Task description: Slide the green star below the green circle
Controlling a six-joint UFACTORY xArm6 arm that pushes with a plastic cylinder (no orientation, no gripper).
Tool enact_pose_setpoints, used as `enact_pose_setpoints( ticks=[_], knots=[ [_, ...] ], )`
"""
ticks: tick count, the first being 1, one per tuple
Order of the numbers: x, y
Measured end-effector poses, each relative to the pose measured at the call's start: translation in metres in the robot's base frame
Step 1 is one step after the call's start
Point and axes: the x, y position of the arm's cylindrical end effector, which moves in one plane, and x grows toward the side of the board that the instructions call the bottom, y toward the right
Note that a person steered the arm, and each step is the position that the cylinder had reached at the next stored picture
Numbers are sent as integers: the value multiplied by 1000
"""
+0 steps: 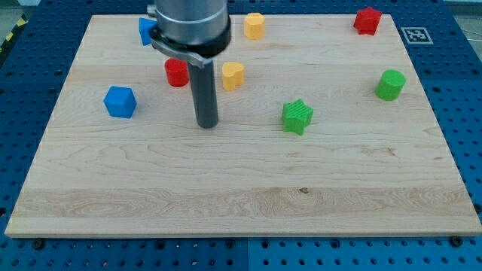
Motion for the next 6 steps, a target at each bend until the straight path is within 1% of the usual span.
enact_pose_setpoints(
  ticks=[1, 2, 5, 6],
  knots=[
    [16, 17],
    [16, 47],
    [16, 60],
    [16, 88]
  ],
)
